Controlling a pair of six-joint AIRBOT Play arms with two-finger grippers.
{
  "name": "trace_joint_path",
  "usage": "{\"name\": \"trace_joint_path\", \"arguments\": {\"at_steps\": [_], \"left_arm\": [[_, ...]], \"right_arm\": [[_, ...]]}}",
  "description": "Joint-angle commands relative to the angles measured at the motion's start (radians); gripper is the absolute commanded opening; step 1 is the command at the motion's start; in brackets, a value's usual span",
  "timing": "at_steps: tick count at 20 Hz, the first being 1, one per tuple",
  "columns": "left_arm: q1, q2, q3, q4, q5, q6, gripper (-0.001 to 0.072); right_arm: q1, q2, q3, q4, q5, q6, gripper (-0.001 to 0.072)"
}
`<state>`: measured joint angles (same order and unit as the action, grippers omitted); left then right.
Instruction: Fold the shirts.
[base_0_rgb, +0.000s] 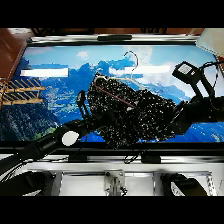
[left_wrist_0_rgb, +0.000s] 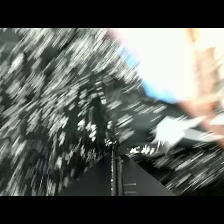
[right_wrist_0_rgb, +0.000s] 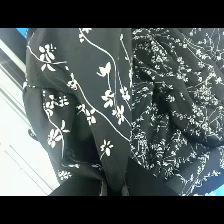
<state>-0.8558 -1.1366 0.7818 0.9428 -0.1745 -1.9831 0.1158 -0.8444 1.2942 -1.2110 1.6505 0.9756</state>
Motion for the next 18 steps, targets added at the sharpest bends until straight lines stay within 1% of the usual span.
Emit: {"name": "trace_joint_path", "arguments": {"at_steps": [1,2,5,6,7,8,9,10,13,14,15,16,18], "left_arm": [[0.014,0.018,0.001,-0.002,-0.357,0.053,0.0055],[-0.006,0.018,0.001,-0.002,-0.37,0.053,0.0055],[-0.059,0.018,0.001,-0.013,-0.327,0.052,0.0061],[-0.058,0.018,0.001,-0.013,-0.318,0.052,0.0111],[-0.046,0.018,0.001,-0.013,-0.317,0.053,0.0237],[-0.026,0.019,0.001,-0.013,-0.32,0.053,0.0386],[-0.003,0.023,0.001,-0.012,-0.334,0.054,0.0474],[0.026,0.028,0.001,-0.012,-0.358,0.068,0.0487],[0.119,0.056,0.001,-0.013,-0.458,0.178,0.0487],[0.143,0.067,0.001,-0.013,-0.474,0.184,0.0487],[0.157,0.074,0.001,-0.013,-0.462,0.184,0.0487],[0.16,0.074,0.001,-0.013,-0.422,0.184,0.0487],[0.151,0.058,0.001,-0.017,-0.297,0.183,0.0486]], "right_arm": [[0.0,0.0,0.0,0.032,-0.006,0.001,0.0068],[0.0,0.0,0.0,0.053,-0.005,0.002,0.0068],[0.0,0.0,0.0,0.079,-0.003,0.027,0.0068],[0.0,0.0,0.0,0.079,0.002,0.032,0.0068],[0.0,0.0,0.0,0.079,0.009,0.034,0.0067],[0.0,0.0,0.0,0.079,0.019,0.034,0.0068],[0.0,0.0,0.0,0.078,0.028,0.034,0.0067],[0.0,0.0,0.0,0.077,0.033,0.033,0.0068],[0.0,0.0,0.0,0.077,0.034,0.033,0.0068],[0.0,0.0,0.0,0.077,0.039,0.033,0.0068],[0.0,0.0,0.0,0.077,0.043,0.034,0.0067],[0.0,0.0,0.0,0.077,0.043,0.034,0.0068],[0.0,0.0,0.0,0.077,0.042,0.048,0.0067]]}}
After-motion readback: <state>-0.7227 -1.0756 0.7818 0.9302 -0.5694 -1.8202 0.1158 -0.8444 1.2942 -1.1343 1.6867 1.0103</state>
